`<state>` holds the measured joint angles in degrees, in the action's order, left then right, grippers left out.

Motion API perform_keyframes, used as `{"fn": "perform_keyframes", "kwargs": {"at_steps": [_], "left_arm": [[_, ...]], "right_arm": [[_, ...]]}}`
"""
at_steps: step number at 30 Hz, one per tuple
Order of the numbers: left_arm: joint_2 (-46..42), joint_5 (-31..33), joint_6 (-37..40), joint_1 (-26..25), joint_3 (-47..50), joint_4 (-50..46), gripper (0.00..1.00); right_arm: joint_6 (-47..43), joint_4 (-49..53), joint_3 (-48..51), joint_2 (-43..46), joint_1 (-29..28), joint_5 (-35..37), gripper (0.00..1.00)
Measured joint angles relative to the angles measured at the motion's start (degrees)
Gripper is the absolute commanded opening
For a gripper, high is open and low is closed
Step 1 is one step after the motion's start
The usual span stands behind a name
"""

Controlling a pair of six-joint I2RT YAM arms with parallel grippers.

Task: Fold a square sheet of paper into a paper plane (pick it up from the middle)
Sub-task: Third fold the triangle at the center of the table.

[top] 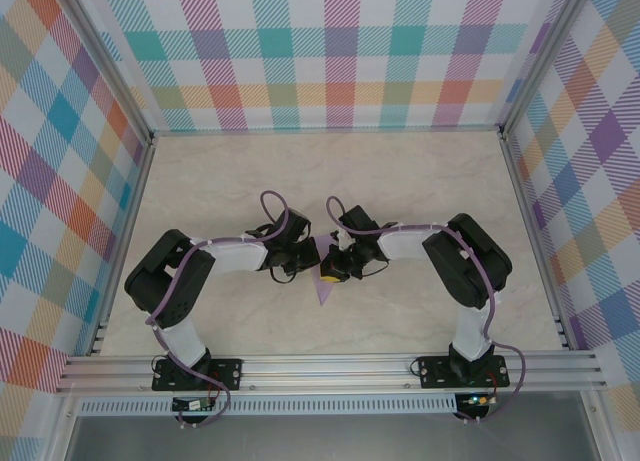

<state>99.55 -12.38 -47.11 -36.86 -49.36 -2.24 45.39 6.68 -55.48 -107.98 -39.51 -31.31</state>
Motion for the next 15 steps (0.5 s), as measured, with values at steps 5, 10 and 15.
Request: {"fn": "perform_keyframes", "kwargs": {"at_steps": [5, 10, 15], "left_arm": [[0.0, 0.0, 0.0, 0.0, 0.0, 0.0, 0.05], [0.0, 0.0, 0.0, 0.0, 0.0, 0.0, 0.05], [0.0, 0.0, 0.0, 0.0, 0.0, 0.0, 0.05]], "right_arm": [[0.0, 0.0, 0.0, 0.0, 0.0, 0.2, 0.07], [0.0, -0.1, -0.1, -0.1, 0.0, 0.2, 0.07], [0.0, -0.2, -0.2, -0.4, 0.0, -0.1, 0.07]]}}
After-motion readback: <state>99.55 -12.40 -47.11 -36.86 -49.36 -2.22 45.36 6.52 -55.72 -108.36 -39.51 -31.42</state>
